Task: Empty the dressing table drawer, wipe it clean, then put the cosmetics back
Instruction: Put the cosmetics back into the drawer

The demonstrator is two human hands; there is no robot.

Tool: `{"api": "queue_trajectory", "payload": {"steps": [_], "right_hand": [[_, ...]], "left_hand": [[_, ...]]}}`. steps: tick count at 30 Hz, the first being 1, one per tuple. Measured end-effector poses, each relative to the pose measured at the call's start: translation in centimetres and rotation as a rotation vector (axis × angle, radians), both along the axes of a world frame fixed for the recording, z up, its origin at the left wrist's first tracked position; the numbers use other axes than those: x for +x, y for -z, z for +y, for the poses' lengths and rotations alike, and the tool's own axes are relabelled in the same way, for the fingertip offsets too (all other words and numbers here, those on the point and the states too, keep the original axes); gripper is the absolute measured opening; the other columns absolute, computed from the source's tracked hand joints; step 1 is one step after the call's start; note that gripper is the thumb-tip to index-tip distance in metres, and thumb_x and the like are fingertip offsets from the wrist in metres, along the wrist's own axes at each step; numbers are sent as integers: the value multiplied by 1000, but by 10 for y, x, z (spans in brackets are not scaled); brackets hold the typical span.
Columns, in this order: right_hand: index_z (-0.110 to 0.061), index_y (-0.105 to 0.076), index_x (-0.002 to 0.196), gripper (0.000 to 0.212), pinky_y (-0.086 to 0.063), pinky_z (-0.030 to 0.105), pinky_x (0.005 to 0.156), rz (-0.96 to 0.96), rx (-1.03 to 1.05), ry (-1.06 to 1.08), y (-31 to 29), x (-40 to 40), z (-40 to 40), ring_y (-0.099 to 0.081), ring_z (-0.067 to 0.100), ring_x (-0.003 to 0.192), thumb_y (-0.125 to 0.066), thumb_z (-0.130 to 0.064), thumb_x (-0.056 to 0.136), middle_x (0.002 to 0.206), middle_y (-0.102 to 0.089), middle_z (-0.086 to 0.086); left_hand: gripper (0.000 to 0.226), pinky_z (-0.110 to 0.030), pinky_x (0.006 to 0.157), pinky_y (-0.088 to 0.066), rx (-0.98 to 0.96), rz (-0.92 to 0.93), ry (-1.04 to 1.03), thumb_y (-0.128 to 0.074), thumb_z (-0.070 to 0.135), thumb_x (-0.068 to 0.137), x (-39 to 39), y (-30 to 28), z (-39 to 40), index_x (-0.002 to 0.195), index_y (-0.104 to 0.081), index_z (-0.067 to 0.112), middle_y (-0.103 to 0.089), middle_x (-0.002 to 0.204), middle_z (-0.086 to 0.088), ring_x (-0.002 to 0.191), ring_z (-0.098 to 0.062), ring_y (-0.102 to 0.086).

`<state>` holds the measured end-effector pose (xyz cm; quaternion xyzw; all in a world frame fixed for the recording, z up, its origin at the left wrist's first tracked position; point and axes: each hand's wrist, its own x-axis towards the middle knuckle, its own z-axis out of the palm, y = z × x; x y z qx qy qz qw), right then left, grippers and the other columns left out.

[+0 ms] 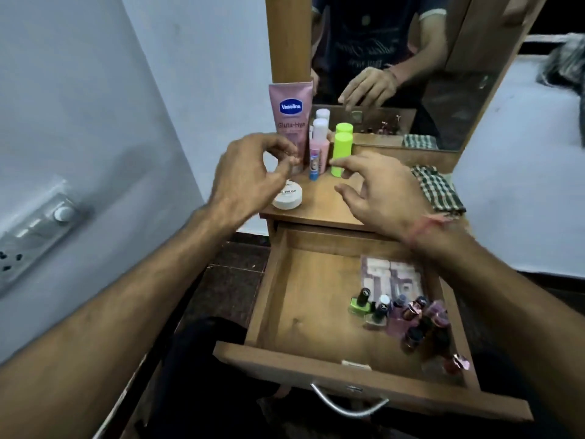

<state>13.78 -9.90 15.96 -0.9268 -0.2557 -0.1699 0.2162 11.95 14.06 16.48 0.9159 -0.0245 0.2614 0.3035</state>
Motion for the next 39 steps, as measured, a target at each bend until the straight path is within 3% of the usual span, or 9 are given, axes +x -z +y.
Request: {"api": "queue_trajectory", "payload": {"steps": [2, 5, 12, 19, 26, 28, 33, 36, 39], "right_hand": [[-33, -66, 137, 38, -58, 47, 90, -11, -71, 43, 0, 20, 20, -67, 30, 110, -64, -36, 100, 126, -68, -4], [-35, -60, 142, 43, -60, 49, 89, -58, -105, 73, 3, 40, 40, -68, 37, 114, -63, -32, 100, 130, -65, 0], [-31, -73, 124, 25, -59, 43, 79, -149, -89, 200, 12, 72, 60, -70, 33, 101, -70, -35, 100, 117, -66, -1], [-32, -69, 92, 21, -58, 34, 75, -64, 231, 215, 25, 74, 60, -67, 9, 85, -85, -43, 85, 91, -70, -15], [-27, -78, 114, 28, -55, 28, 72, -110, 348, 60, 11, 20, 13, -57, -7, 71, -83, -35, 87, 99, -76, -13], [-25, -81, 109, 23, -53, 27, 69, -101, 347, 0, 3, -11, -13, -59, 1, 68, -83, -33, 88, 100, -77, -11], [-25, -81, 105, 16, -53, 21, 72, 59, 205, -63, -4, -104, -78, -66, 5, 85, -87, -31, 92, 99, -76, -16], [-27, -81, 100, 15, -49, 23, 70, 123, 131, -28, 11, -143, -104, -64, 6, 81, -89, -33, 88, 92, -74, -20], [-30, -80, 97, 17, -51, 33, 70, 141, 42, 10, 34, -164, -115, -57, 7, 79, -90, -34, 84, 89, -71, -22]], "left_hand": [[27, -38, 96, -61, 96, 32, -60, -78, 42, 101, 24, 1, 12, 126, -82, 34, -78, 118, 12, 105, -6, -69], [42, -34, 91, -53, 221, 90, -78, -80, 48, 100, 46, 4, 17, 137, -80, 30, -77, 128, 4, 114, -19, -69], [43, -30, 79, -51, 226, 115, -114, -87, 56, 93, 68, 11, 13, 127, -85, 30, -82, 123, 8, 100, -11, -67], [35, -28, 82, -57, 94, 136, -99, -95, 50, 87, 68, 19, 15, 114, -82, 31, -82, 111, 14, 101, -10, -75], [33, -34, 99, -59, 25, 2, -27, -95, 41, 86, 13, 3, 21, 112, -76, 36, -76, 103, 23, 100, 8, -70], [35, -31, 95, -56, 33, -63, 33, -92, 43, 88, -9, -9, 18, 118, -77, 35, -75, 107, 24, 94, 17, -64], [34, -28, 82, -43, 47, -58, 215, -87, 48, 92, -76, -16, -16, 123, -77, 37, -77, 113, 26, 90, -6, -52], [38, -16, 82, -47, -85, 46, 397, -94, 37, 88, -107, 1, -48, 121, -78, 31, -77, 112, 25, 100, 8, -65], [43, -37, 90, -57, -117, 183, 530, -96, 33, 86, -128, 26, -74, 124, -76, 36, -79, 115, 24, 110, -7, -73]]}}
